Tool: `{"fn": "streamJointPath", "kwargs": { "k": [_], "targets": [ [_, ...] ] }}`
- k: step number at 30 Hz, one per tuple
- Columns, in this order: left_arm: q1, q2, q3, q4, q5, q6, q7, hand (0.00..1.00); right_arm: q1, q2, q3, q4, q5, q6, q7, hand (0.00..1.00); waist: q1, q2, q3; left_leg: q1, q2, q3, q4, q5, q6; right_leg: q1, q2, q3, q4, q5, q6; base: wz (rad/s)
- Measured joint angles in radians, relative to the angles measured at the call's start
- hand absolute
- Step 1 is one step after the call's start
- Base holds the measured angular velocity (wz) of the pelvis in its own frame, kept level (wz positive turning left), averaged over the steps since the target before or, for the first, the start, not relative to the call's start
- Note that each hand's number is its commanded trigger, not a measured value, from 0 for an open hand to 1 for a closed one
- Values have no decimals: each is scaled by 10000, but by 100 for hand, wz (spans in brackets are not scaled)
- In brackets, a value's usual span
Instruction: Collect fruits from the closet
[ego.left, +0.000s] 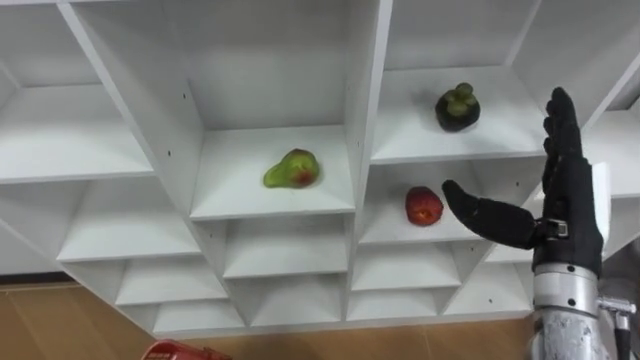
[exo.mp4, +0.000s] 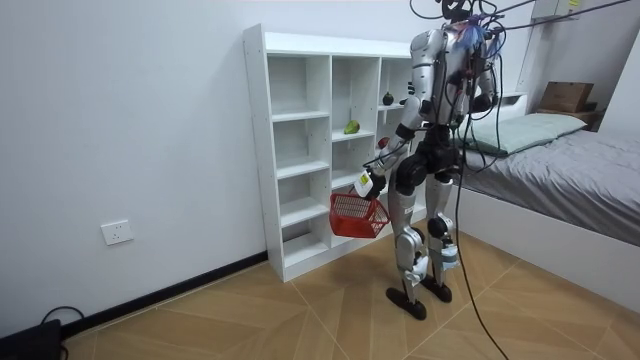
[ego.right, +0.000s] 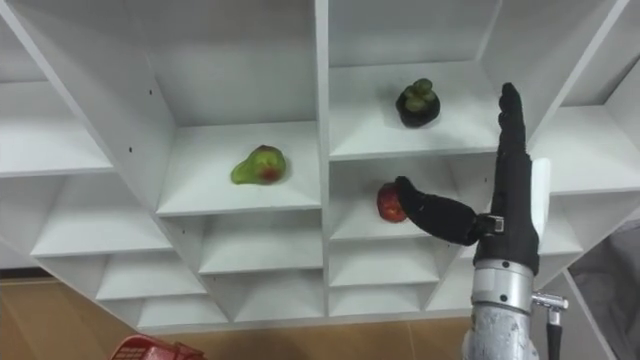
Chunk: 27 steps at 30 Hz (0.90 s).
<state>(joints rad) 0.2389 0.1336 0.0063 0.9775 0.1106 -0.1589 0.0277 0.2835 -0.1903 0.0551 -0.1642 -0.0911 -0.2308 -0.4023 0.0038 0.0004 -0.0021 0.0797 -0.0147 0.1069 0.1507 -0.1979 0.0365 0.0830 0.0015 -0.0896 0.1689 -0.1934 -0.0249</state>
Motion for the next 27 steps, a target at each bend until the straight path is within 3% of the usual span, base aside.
{"fn": "streamJointPath", "kwargs": {
  "k": [5, 10, 14, 20, 27],
  "targets": [
    [-41, 28, 33, -3, 115, 10, -44, 100, -980, -169, -8, 4, 54, 0, -6, 0, 64, -98, 46, -1, -15, -35, 23, 7, -11, 27, 2, -88, -12, 7, -12, 2],
    [9, 82, 34, -95, 197, 163, -94, 100, -1388, -538, -12, 29, 80, 3, 28, 0, 215, -254, 43, -9, 3, -84, 37, 8, -13, 61, -17, -115, -54, 11, -17, 3],
    [-23, 153, 117, -140, 186, 439, -93, 100, -1646, -537, -102, 537, 297, 106, 320, 0, 253, -318, 25, -36, 4, -182, 57, 9, -10, 86, -44, -278, -67, 11, -17, 6],
    [-36, 163, 270, -139, 126, 509, -106, 100, -1956, -539, -543, 1000, 661, 252, 469, 0, 272, -362, 37, -130, -2, -347, 137, 11, -13, 146, -54, -484, -160, 17, -25, 10],
    [-43, 128, 332, -241, 133, 732, -182, 100, -2302, -539, -665, 1229, 1246, 472, 567, 0, 295, -554, 61, -129, -1, -358, 142, 16, -22, 145, -53, -491, -170, 21, -31, 1]
  ]
}}
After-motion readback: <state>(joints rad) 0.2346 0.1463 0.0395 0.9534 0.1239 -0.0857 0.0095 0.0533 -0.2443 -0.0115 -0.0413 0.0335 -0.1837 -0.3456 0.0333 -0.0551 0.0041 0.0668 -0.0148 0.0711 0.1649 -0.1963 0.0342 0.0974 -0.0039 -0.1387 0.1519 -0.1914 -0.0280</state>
